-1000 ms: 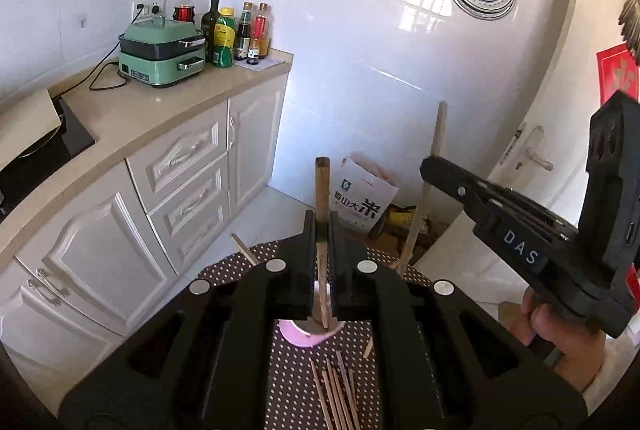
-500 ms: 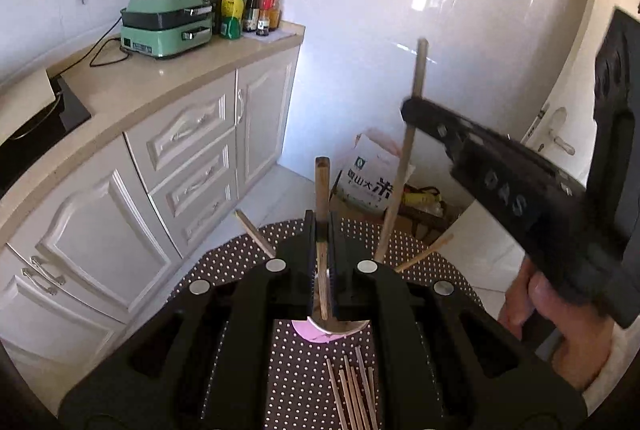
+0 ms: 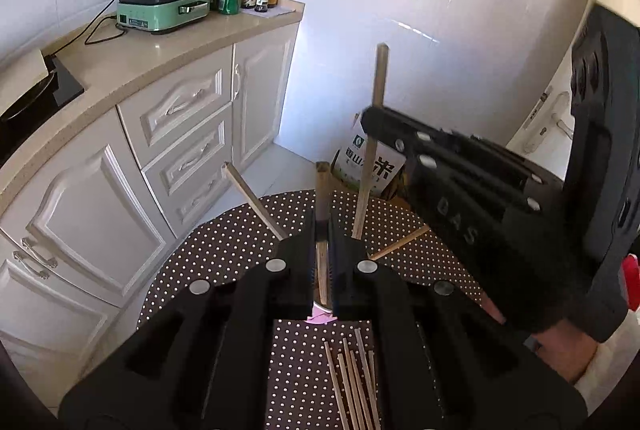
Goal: Organize utensils
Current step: 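Lower the left gripper's stick into the cup while the right gripper lowers its stick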
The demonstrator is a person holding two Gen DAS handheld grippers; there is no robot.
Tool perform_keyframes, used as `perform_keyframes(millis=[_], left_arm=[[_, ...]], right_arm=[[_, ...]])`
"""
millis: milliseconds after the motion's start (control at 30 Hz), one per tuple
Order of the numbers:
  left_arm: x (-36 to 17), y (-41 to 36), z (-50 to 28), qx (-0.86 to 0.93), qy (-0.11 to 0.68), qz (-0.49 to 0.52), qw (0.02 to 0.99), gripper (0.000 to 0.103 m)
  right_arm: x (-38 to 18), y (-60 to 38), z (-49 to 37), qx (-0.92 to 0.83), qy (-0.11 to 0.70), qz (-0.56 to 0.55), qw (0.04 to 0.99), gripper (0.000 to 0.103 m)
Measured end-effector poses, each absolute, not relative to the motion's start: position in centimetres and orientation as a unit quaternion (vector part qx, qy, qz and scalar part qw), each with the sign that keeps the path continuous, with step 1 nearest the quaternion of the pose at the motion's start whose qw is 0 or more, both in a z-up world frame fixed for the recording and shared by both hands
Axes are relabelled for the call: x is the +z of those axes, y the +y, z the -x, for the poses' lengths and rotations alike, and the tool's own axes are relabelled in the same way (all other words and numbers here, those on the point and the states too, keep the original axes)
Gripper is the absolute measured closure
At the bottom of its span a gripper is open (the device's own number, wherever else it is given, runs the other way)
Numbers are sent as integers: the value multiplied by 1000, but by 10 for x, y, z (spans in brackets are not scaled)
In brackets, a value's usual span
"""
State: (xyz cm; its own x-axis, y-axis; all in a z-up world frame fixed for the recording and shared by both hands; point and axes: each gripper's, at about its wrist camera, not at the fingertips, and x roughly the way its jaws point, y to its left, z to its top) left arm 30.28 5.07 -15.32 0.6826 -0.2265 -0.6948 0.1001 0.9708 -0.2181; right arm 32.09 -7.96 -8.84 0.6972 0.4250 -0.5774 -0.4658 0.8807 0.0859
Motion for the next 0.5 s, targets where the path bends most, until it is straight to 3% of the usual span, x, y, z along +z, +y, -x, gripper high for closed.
perform_keyframes(millis=[500], left_arm=[[-165, 46, -301, -86, 415, 83, 902, 97]], right_arm=[[-111, -105, -294, 238, 344, 24, 908, 98]])
